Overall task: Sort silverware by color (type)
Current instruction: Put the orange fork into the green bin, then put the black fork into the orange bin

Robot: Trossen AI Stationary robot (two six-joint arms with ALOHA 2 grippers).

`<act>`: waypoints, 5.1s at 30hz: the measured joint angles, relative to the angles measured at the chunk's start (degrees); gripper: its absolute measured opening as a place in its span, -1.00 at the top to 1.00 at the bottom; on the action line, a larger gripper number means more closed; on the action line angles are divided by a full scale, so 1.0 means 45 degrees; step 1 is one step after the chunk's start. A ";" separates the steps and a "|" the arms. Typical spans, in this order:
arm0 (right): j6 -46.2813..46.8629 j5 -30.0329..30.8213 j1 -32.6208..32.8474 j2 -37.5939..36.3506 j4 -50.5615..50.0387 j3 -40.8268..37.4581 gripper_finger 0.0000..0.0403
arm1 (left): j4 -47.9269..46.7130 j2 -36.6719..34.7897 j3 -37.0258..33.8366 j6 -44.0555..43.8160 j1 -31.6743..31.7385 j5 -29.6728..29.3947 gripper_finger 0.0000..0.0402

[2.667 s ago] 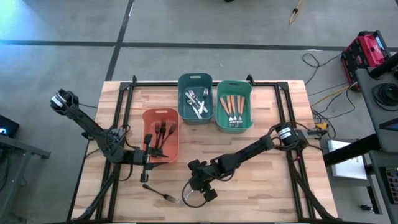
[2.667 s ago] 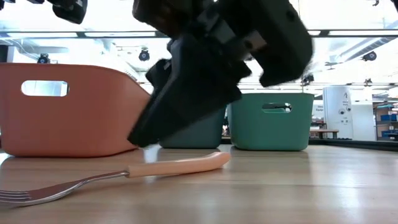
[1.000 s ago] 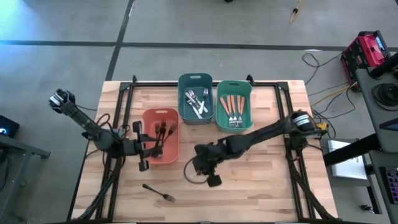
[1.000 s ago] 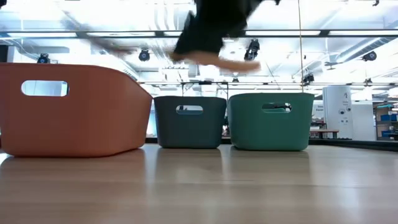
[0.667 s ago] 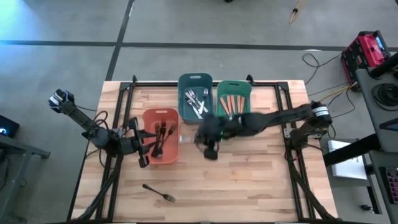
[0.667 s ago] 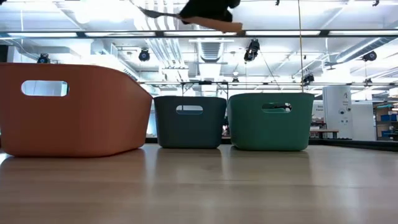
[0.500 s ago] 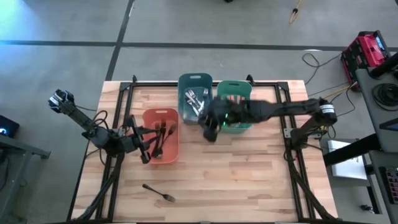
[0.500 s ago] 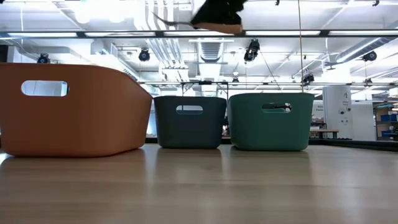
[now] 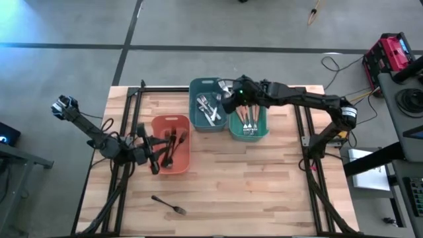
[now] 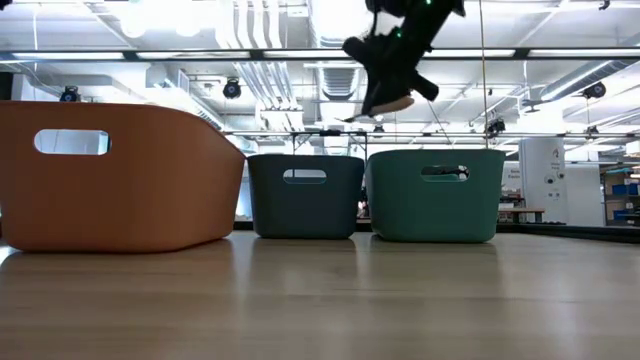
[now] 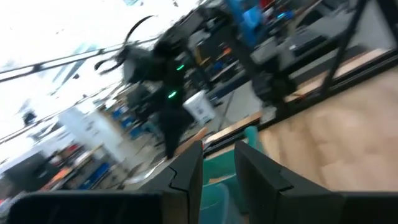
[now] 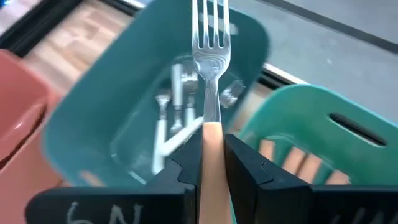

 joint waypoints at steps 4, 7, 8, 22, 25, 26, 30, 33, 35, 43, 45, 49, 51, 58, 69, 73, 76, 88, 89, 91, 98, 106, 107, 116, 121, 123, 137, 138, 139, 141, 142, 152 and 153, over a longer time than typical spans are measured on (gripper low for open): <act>0.0262 0.0095 -0.0600 0.0005 0.0028 -0.0220 0.82 | -0.0216 -0.0129 -0.0174 -0.0242 0.0331 0.1654 0.62; 0.0463 0.0544 -0.0787 0.0005 0.0031 -0.0614 0.82 | -0.0277 -0.0155 -0.0209 -0.0458 0.0820 0.2473 0.62; 0.0563 0.0647 -0.0796 0.0005 0.0036 -0.0771 0.82 | -0.0279 -0.0159 -0.0209 -0.0556 0.1027 0.2582 0.62; 0.3618 0.1769 -0.0532 -0.0154 0.0673 -0.2799 0.82 | -0.1231 0.0001 -0.0214 -0.1716 0.3379 0.2071 0.62; 0.4601 0.2212 -0.0333 -0.0113 0.0978 -0.3158 0.82 | -0.1295 0.0006 -0.0214 -0.1828 0.3370 0.1804 0.62; 0.4892 0.2265 -0.0229 -0.0112 0.0990 -0.3263 0.82 | -0.1321 0.0006 -0.0214 -0.1894 0.3374 0.1804 0.62; 0.5679 0.2648 0.0376 -0.0097 0.0968 -0.3664 0.82 | -0.1327 0.0030 -0.0214 -0.1990 0.3370 0.1799 0.62; 0.6224 0.2876 0.0559 -0.0097 0.0799 -0.3900 0.82 | -0.1326 0.0040 -0.0214 -0.1944 0.3374 0.1787 0.62; 0.6637 0.2953 0.0589 -0.0097 0.0752 -0.4071 0.82 | -0.1333 0.0040 -0.0214 -0.1814 0.3374 0.1775 0.62; 0.8282 0.3261 0.0763 -0.0066 0.0810 -0.4979 0.82 | -0.1061 0.0098 -0.0209 -0.1860 0.3374 0.1770 0.62; 0.8569 0.3251 0.0763 -0.0039 0.0820 -0.5186 0.82 | -0.1049 0.0118 -0.0204 -0.1912 0.3374 0.1770 0.62; 0.8976 0.3223 0.0763 -0.0039 0.0828 -0.5566 0.82 | -0.1044 0.0103 -0.0204 -0.1572 0.3379 0.1765 0.62; 0.9179 0.3215 0.0768 -0.0039 0.0813 -0.5700 0.82 | -0.1039 0.0098 -0.0204 -0.1563 0.3384 0.1765 0.62; 0.9515 0.3245 0.0763 -0.0015 0.0932 -0.5918 0.82 | -0.1044 0.0108 -0.0199 -0.1680 0.3394 0.1765 0.62; 0.9022 0.3585 0.0559 0.0050 0.1973 -0.5947 0.82 | -0.1039 0.0108 -0.0194 -0.1631 0.3394 0.1767 0.62; 0.8840 0.3573 0.0505 0.0404 0.2165 -0.5910 0.82 | -0.1039 0.0108 -0.0189 -0.1630 0.3394 0.1766 0.62; 0.8801 0.3504 0.0481 0.0861 0.2272 -0.5889 0.82 | -0.1039 0.0108 -0.0189 -0.1626 0.3394 0.1765 0.62; 0.8864 0.3410 0.0481 0.1511 0.2352 -0.5777 0.82 | -0.1043 0.0108 -0.0189 -0.1621 0.3394 0.1765 0.62; 0.8859 0.3406 0.0481 0.1511 0.2347 -0.5777 0.82 | -0.1044 0.0108 -0.0189 -0.1622 0.3394 0.1766 0.62; 0.8869 0.3341 0.0481 0.1511 0.2345 -0.5777 0.82 | -0.1044 0.0108 -0.0189 -0.1623 0.3394 0.1765 0.62; 0.8893 0.3196 0.0481 0.1511 0.2340 -0.5777 0.82 | -0.1044 0.0108 -0.0189 -0.1623 0.3394 0.1765 0.62; 0.8869 0.3113 0.0481 0.1769 0.2270 -0.5777 0.82 | -0.1044 0.0108 -0.0189 -0.1621 0.3394 0.1765 0.62; 0.8855 0.3109 0.0481 0.1806 0.2263 -0.5773 0.82 | -0.1044 0.0108 -0.0189 -0.1621 0.3394 0.1765 0.62; 0.8850 0.3104 0.0481 0.1889 0.2257 -0.5773 0.82 | -0.1044 0.0108 -0.0189 -0.1592 0.3394 0.1765 0.62; 0.8860 0.3099 0.0481 0.1889 0.2270 -0.5773 0.81 | -0.1044 0.0108 -0.0189 -0.1582 0.3394 0.1765 0.62; 0.8897 0.3099 0.0481 0.1889 0.2280 -0.5773 0.75 | -0.1046 0.0108 -0.0189 -0.1582 0.3394 0.1765 0.62; 0.8786 0.3060 0.0481 0.1889 0.2306 -0.5773 0.73 | -0.1044 0.0105 -0.0189 -0.1577 0.3394 0.1762 0.62; 0.8786 0.3060 0.0481 0.1889 0.2306 -0.5773 0.70 | -0.1044 0.0108 -0.0189 -0.1577 0.3394 0.1764 0.62; 0.8794 0.3068 0.0481 0.1889 0.2306 -0.5773 0.67 | -0.1044 0.0108 -0.0189 -0.1577 0.3394 0.1760 0.62; 0.8794 0.3079 0.0481 0.1889 0.2311 -0.5773 0.61 | -0.1048 0.0108 -0.0189 -0.1577 0.3393 0.1760 0.62; 0.8796 0.3084 0.0481 0.1889 0.2316 -0.5773 0.58 | -0.1045 0.0108 -0.0189 -0.1577 0.3394 0.1760 0.62; 0.8749 0.3068 0.0481 0.1722 0.2344 -0.5777 0.50 | -0.1044 0.0104 -0.0189 -0.1577 0.3394 0.1765 0.62; 0.8613 0.3044 0.0481 0.1635 0.2382 -0.5777 0.51 | -0.1044 0.0108 -0.0189 -0.1577 0.3394 0.1760 0.62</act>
